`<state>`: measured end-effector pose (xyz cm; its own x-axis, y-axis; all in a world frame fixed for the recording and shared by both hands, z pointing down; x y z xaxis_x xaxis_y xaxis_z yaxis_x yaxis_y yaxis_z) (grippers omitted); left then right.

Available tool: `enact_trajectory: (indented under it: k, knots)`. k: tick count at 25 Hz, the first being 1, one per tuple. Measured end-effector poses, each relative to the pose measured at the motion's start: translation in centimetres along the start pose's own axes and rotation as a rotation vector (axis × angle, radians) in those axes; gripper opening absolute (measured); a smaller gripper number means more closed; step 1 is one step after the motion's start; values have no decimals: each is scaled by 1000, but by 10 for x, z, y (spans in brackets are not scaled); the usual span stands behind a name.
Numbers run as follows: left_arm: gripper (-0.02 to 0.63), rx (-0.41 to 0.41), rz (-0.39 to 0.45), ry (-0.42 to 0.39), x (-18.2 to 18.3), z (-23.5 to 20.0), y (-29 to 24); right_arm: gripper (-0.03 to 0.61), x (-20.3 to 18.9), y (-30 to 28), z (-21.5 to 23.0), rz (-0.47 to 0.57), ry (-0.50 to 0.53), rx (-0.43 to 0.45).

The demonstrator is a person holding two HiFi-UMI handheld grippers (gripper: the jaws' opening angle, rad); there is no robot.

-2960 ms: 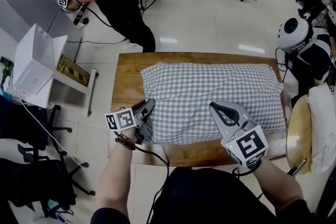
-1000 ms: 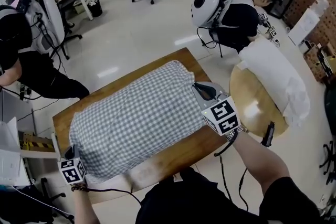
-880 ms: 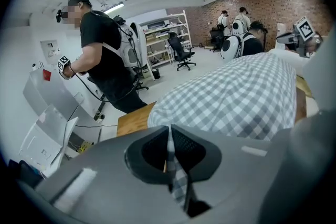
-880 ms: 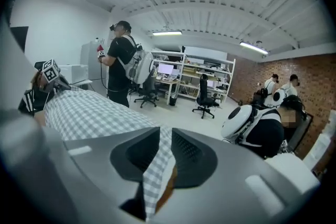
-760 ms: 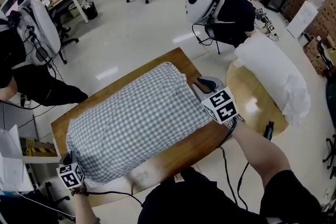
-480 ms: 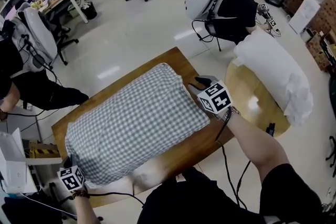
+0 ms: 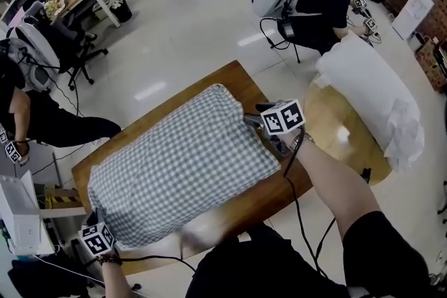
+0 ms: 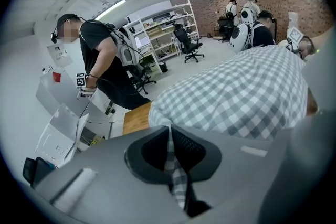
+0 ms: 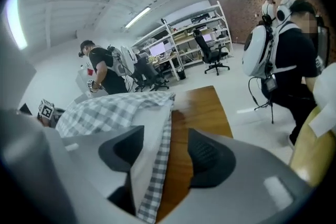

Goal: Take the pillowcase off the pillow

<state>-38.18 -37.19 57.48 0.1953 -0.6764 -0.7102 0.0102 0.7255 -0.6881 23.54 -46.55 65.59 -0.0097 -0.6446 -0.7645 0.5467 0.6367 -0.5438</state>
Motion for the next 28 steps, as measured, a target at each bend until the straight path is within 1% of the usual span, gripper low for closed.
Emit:
enact_trajectory:
  k: [1, 4, 6, 11, 15, 18, 19, 21, 22, 25, 28]
  knots:
    - [6, 3, -1, 0, 0, 2, -1, 275, 0, -3, 0, 2, -13, 25]
    - [6, 9, -3, 0, 2, 6, -2, 292, -1, -9, -3, 8, -46, 111]
    - [6, 11, -4, 0, 3, 8, -2, 320, -3, -12, -5, 6, -84, 175]
    - [6, 14, -10, -3, 8, 12, 2, 394, -12, -18, -9, -64, -128, 245]
    - [6, 6, -15, -10, 6, 17, 0, 403, -26, -28, -20, -128, -192, 354]
    - [6, 0, -15, -10, 3, 22, -4, 397, -34, -34, -29, -158, -198, 435]
    - [6, -3, -14, -10, 2, 24, -5, 372, -36, -35, -32, -162, -194, 459]
    - [6, -12, -9, -15, 1, 29, -6, 272, -37, -35, -36, -160, -179, 495]
    - [6, -18, -7, -19, 1, 31, -6, 247, -38, -35, -38, -160, -169, 504]
    - [6, -25, -3, -22, 2, 34, -6, 204, -38, -36, -43, -171, -131, 504]
    - [6, -21, -3, -18, 1, 35, -3, 134, -35, -32, -43, -172, -74, 461]
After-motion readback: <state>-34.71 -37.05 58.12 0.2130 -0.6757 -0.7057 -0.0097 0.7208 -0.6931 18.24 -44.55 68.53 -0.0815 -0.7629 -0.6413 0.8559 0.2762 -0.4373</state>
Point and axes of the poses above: the fingertips, and each gripper's own axes: y backward along the fingers, z to its right, x out of its top, the point moved 7 cm from there along y, backward along the fingers, and after that the axes turned 5 degrees about y, right-handed, at the moved point
